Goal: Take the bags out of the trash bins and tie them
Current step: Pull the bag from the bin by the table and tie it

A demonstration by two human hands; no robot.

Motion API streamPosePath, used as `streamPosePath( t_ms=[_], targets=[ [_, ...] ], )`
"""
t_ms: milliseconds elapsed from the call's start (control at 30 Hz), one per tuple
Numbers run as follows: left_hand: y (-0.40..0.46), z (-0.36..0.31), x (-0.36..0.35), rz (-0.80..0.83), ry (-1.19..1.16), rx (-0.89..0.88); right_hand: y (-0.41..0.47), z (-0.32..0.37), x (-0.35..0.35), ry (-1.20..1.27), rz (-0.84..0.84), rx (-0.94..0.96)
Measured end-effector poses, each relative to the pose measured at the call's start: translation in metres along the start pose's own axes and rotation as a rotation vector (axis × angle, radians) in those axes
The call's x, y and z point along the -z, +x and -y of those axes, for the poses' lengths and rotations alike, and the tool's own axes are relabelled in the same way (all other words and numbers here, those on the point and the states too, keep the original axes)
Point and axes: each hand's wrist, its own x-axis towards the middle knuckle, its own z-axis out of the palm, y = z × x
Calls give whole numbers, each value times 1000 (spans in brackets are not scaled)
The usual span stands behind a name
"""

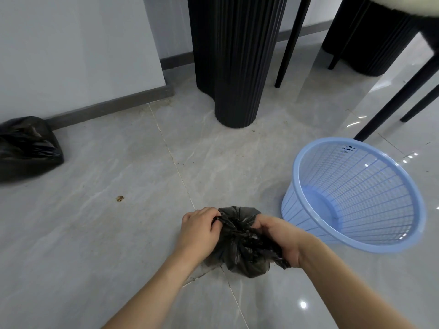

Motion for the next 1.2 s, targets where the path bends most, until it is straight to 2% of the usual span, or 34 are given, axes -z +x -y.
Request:
streamPosePath(
  t_ms=[133,267,433,567,800,933,1067,1200],
  targets=[
    [-4,0,8,100,-161,34,5,-3,1,17,-70,15],
    [-15,5,19,151,-285,-21,8,-2,3,12,-160,50],
    [-18,-3,15,182,-192,-112,7,-1,-1,-47,-177,94],
    [-12,-11,7,93,-117,-131,5,1,-5,-90,-201,123],
    [-5,-14,18,107,-288,-6,3,3,-3,-131,-320,225],
    [-3,-12,25,97,-335,90,0,4,-7,-163,-319,255],
    [-5,-16,26,242,-486,129,-3,7,-12,-136,-329,289],
    [-2,-21,23,378,-308,128,-1,9,-13,-93,-328,323]
  ],
)
